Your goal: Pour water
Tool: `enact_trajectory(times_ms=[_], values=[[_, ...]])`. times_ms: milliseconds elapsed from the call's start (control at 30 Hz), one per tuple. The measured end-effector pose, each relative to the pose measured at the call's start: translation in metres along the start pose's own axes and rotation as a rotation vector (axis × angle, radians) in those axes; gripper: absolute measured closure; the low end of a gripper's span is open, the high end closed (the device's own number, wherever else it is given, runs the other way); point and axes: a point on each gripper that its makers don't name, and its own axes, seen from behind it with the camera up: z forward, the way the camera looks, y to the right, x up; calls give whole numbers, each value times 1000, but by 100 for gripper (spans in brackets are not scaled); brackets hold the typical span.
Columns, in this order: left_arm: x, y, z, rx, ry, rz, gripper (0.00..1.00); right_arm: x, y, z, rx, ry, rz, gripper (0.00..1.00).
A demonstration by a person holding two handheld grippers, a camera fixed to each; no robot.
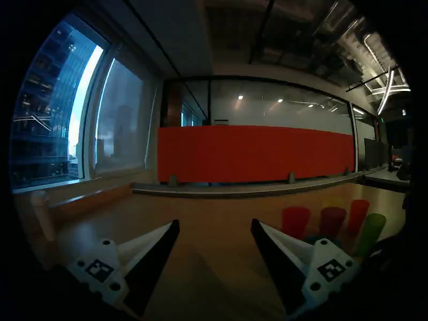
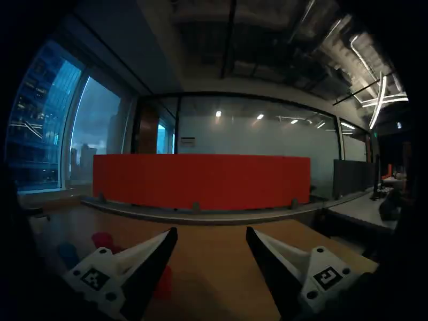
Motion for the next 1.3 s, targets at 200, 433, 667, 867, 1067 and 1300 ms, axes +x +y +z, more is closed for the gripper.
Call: enact_trajectory(times_ms=[200, 433, 667, 867, 1067, 1300], values=[[0, 1, 0, -7, -1, 0, 0, 0, -1, 0, 2, 2, -1, 1], [0, 2, 0, -12, -2, 1, 0, 1, -4, -1, 7, 3, 0, 1], [-1, 4, 1, -19, -3, 1, 0, 3, -1, -1, 6, 7, 1, 1], [0, 4, 0, -20, -3, 1, 0, 5, 0, -1, 6, 8, 3, 1], [0, 6, 0, -26, -3, 1, 0, 5, 1, 0, 7, 9, 2, 1], [0, 7, 0, -27, -4, 1, 0, 5, 0, -1, 9, 9, 0, 1]])
